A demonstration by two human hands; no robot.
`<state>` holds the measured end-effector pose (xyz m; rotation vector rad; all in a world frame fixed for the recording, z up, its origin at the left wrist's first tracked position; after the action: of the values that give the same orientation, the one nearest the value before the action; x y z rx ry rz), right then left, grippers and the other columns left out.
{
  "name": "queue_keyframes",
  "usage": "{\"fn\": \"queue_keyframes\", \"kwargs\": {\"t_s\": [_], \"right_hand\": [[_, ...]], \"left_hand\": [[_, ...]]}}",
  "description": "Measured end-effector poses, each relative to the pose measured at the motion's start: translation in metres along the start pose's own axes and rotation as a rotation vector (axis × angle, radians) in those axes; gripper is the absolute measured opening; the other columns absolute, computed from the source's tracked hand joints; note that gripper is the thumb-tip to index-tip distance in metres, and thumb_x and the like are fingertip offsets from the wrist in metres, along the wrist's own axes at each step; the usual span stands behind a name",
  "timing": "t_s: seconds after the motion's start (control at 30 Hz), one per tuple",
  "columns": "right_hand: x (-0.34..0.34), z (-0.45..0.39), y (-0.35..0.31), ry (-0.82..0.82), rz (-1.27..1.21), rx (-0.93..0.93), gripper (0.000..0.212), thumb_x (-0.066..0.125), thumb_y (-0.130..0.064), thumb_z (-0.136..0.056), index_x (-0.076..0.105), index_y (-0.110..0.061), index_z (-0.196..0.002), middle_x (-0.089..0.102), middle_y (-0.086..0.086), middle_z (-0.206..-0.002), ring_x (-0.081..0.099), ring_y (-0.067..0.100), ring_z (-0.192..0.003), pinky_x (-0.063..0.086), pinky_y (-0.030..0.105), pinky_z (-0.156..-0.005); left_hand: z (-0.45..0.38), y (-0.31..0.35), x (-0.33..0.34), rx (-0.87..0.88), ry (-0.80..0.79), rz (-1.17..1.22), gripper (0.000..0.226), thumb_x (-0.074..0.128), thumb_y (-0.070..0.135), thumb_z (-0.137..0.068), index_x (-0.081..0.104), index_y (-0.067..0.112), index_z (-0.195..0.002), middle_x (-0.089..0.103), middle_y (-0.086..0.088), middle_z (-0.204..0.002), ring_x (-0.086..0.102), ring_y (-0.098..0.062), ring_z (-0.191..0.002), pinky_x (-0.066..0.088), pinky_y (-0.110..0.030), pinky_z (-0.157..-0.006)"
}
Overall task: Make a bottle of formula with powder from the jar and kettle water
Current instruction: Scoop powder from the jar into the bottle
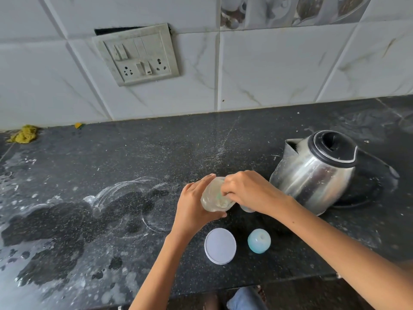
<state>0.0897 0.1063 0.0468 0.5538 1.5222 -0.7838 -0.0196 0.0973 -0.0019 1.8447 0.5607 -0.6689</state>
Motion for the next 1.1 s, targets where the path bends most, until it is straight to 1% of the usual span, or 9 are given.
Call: {"fn": "queue_keyframes", "kwargs": {"t_s": [0.17, 0.23, 0.37, 0.47, 0.57, 0.73, 0.83, 0.93, 1.1], "right_hand": [[0.019, -0.001, 0.005, -0.067, 0.098, 0.061, 0.018, 0.061, -0.006, -0.086, 0.076, -0.015, -0.09, 0.075, 0.006, -0.083, 0.069, 0.025, -0.075, 0.054, 0.032, -0.063], [0.021, 0.0, 0.001, -0.074, 0.106, 0.053, 0.019, 0.061, -0.006, -0.085, 0.076, -0.016, -0.091, 0.074, 0.005, -0.083, 0.067, 0.024, -0.075, 0.052, 0.03, -0.064], [0.014, 0.003, -0.007, -0.097, 0.032, 0.044, 0.021, 0.061, -0.008, -0.09, 0.077, -0.016, -0.1, 0.076, 0.004, -0.094, 0.069, 0.021, -0.086, 0.042, 0.022, -0.07], [0.006, 0.005, -0.005, -0.11, -0.073, 0.072, 0.02, 0.065, -0.01, -0.085, 0.08, -0.02, -0.093, 0.078, -0.001, -0.09, 0.069, 0.018, -0.083, 0.054, 0.027, -0.078], [-0.002, 0.008, 0.002, -0.111, -0.196, 0.131, 0.015, 0.072, -0.015, -0.08, 0.081, -0.023, -0.089, 0.078, -0.005, -0.086, 0.068, 0.012, -0.079, 0.056, 0.032, -0.078], [-0.018, 0.021, 0.023, 0.076, -0.48, 0.299, 0.01, 0.082, -0.015, -0.074, 0.082, -0.02, -0.083, 0.078, -0.004, -0.077, 0.071, 0.006, -0.07, 0.056, 0.02, -0.073], [-0.018, 0.034, 0.042, 0.219, -0.627, 0.439, 0.007, 0.084, -0.012, -0.073, 0.082, -0.015, -0.079, 0.076, -0.001, -0.068, 0.072, 0.012, -0.06, 0.059, 0.025, -0.07], [-0.009, 0.048, 0.054, 0.292, -0.784, 0.541, 0.008, 0.082, -0.01, -0.075, 0.081, -0.013, -0.082, 0.077, 0.0, -0.071, 0.074, 0.017, -0.064, 0.063, 0.032, -0.067], [-0.006, 0.063, 0.053, 0.41, -0.773, 0.546, 0.011, 0.082, -0.011, -0.075, 0.081, -0.016, -0.084, 0.077, -0.008, -0.074, 0.072, 0.003, -0.068, 0.059, 0.018, -0.068]], "left_hand": [[-0.001, 0.004, 0.002, 0.016, -0.002, -0.005, 0.101, 0.095, 0.033, -0.04, 0.054, 0.019, -0.132, 0.06, 0.006, -0.131, 0.046, 0.003, -0.111, 0.038, -0.032, -0.101], [0.0, 0.006, 0.003, 0.019, -0.002, -0.005, 0.102, 0.096, 0.032, -0.04, 0.054, 0.018, -0.132, 0.059, 0.005, -0.132, 0.041, 0.008, -0.111, 0.038, -0.034, -0.102], [0.0, 0.009, 0.007, 0.039, -0.023, -0.019, 0.101, 0.095, 0.032, -0.041, 0.054, 0.017, -0.132, 0.058, 0.004, -0.134, 0.052, -0.007, -0.117, 0.039, -0.04, -0.104], [0.0, 0.008, 0.008, 0.043, -0.031, -0.026, 0.1, 0.094, 0.035, -0.042, 0.054, 0.017, -0.132, 0.057, 0.005, -0.135, 0.055, -0.011, -0.119, 0.039, -0.041, -0.105], [0.0, 0.005, 0.007, 0.019, -0.017, -0.021, 0.101, 0.094, 0.038, -0.042, 0.054, 0.019, -0.133, 0.056, 0.007, -0.136, 0.051, -0.007, -0.119, 0.037, -0.036, -0.106], [-0.001, 0.002, 0.003, -0.031, 0.0, -0.007, 0.101, 0.094, 0.037, -0.042, 0.054, 0.02, -0.133, 0.057, 0.007, -0.134, 0.047, -0.002, -0.117, 0.034, -0.029, -0.103], [-0.002, 0.0, 0.0, -0.057, 0.014, 0.002, 0.101, 0.095, 0.035, -0.041, 0.054, 0.021, -0.133, 0.058, 0.007, -0.133, 0.044, 0.0, -0.113, 0.036, -0.03, -0.1], [-0.001, 0.001, -0.002, -0.075, 0.02, 0.005, 0.099, 0.095, 0.034, -0.042, 0.055, 0.022, -0.132, 0.058, 0.009, -0.133, 0.048, -0.004, -0.113, 0.037, -0.03, -0.099], [0.0, 0.0, -0.005, -0.099, 0.034, 0.015, 0.097, 0.094, 0.036, -0.043, 0.054, 0.025, -0.131, 0.059, 0.011, -0.13, 0.052, -0.008, -0.109, 0.037, -0.03, -0.098]]}}
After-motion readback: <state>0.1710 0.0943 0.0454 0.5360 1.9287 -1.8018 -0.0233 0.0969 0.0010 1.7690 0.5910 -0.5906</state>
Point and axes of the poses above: each hand's wrist, its own z-axis away from the middle knuckle, its own x-axis out of the palm, y = z × x, the point moved 8 cm from there along -z, towards the middle knuckle
